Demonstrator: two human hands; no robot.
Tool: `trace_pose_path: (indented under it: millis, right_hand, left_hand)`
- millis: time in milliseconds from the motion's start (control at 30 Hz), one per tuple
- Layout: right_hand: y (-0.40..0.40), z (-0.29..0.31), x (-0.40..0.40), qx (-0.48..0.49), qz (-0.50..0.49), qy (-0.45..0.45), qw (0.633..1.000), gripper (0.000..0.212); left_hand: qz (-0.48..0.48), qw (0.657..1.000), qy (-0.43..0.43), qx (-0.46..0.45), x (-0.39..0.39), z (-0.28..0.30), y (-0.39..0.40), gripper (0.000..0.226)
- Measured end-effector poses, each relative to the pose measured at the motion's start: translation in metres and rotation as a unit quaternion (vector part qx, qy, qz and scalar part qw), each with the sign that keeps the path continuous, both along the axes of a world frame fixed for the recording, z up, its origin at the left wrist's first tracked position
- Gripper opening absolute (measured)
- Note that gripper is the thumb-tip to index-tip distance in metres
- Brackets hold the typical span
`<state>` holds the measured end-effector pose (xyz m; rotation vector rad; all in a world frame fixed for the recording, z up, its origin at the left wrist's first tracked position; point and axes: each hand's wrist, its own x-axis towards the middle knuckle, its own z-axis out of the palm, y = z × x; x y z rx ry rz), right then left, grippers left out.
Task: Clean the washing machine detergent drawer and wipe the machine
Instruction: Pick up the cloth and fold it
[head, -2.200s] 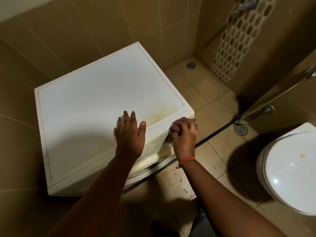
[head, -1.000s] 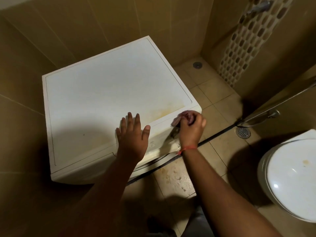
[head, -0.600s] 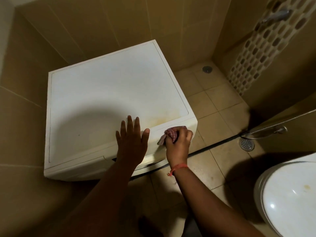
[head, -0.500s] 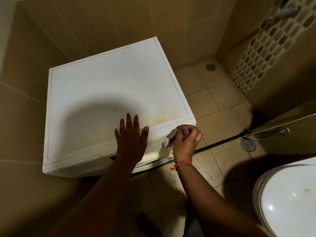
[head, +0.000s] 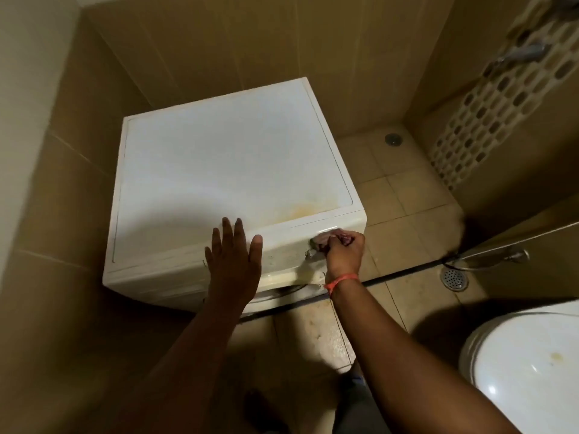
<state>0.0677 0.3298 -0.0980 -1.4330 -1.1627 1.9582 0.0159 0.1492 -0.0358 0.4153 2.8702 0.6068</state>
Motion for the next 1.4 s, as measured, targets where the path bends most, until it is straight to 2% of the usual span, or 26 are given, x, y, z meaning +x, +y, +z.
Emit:
trace_pose_path:
  millis: [100,200,267,333,400,433,533,567,700,800,933,1033,1100,1167,1267,1333,1400]
  right_hand:
    - [-0.026,0.048,0.012,0.009,0.086,0.105,0.991,0.026]
    - [-0.048,0.094,0.037,0.007,0.146,0.201,0.969,0.027]
    - [-0.057,0.116,0.06,0.024,0.161,0.211,0.964,0.027]
    - [-0.062,0.132,0.092,0.051,0.166,0.2,0.964,0.029]
    - [-0.063,0.146,0.131,0.085,0.165,0.16,0.969,0.031]
    - [-0.064,0.15,0.147,0.103,0.167,0.13,0.972,0.032]
    - [-0.058,0.156,0.211,0.173,0.128,0.034,0.976,0.031]
    - [-0.055,0.158,0.232,0.189,0.109,0.004,0.976,0.03]
    - [-0.044,0.169,0.307,0.206,0.053,-0.092,0.973,0.016]
    - [-0.031,0.185,0.37,0.275,0.076,-0.177,0.942,0.008]
    - [-0.002,0.215,0.476,0.337,0.194,-0.317,0.865,0.014]
    - [0.021,0.237,0.579,0.343,0.284,-0.412,0.795,0.022]
    - [0.036,0.244,0.64,0.312,0.32,-0.447,0.775,0.024]
    - [0.047,0.243,0.708,0.268,0.317,-0.441,0.796,0.022]
    - [0.047,0.232,0.794,0.212,0.26,-0.376,0.864,0.01]
    - [0.04,0.218,0.844,0.179,0.154,-0.322,0.917,0.011]
    - [0.027,0.195,0.884,0.104,-0.006,-0.188,0.977,0.02]
  left_hand:
    - [-0.002,0.996,0.016,0.084,-0.004,0.01,-0.009,0.072]
    - [-0.02,0.974,-0.096,0.204,-0.002,0.033,-0.009,0.054]
    - [-0.016,0.937,-0.196,0.288,0.006,0.049,-0.002,0.041]
    - [-0.038,0.905,-0.287,0.31,0.022,0.058,0.009,0.035]
    - [-0.079,0.88,-0.368,0.289,0.049,0.063,0.021,0.029]
    - [-0.1,0.876,-0.38,0.279,0.062,0.063,0.024,0.026]
    - [-0.182,0.887,-0.333,0.263,0.117,0.078,0.041,0.034]
    - [-0.217,0.879,-0.331,0.267,0.138,0.086,0.045,0.036]
    - [-0.427,0.81,-0.358,0.182,0.215,0.104,0.057,0.045]
    - [-0.481,0.775,-0.372,0.174,0.276,0.108,0.075,0.056]
    - [-0.505,0.764,-0.367,0.16,0.363,0.107,0.107,0.043]
    - [-0.532,0.751,-0.369,0.125,0.446,0.106,0.127,0.03]
    - [-0.564,0.733,-0.368,0.096,0.494,0.109,0.138,0.023]
    - [-0.585,0.706,-0.39,0.085,0.546,0.115,0.152,0.019]
    - [-0.6,0.673,-0.427,0.075,0.603,0.124,0.164,0.014]
    - [-0.598,0.662,-0.446,0.07,0.636,0.129,0.176,0.013]
    - [-0.591,0.652,-0.471,0.069,0.667,0.129,0.189,0.015]
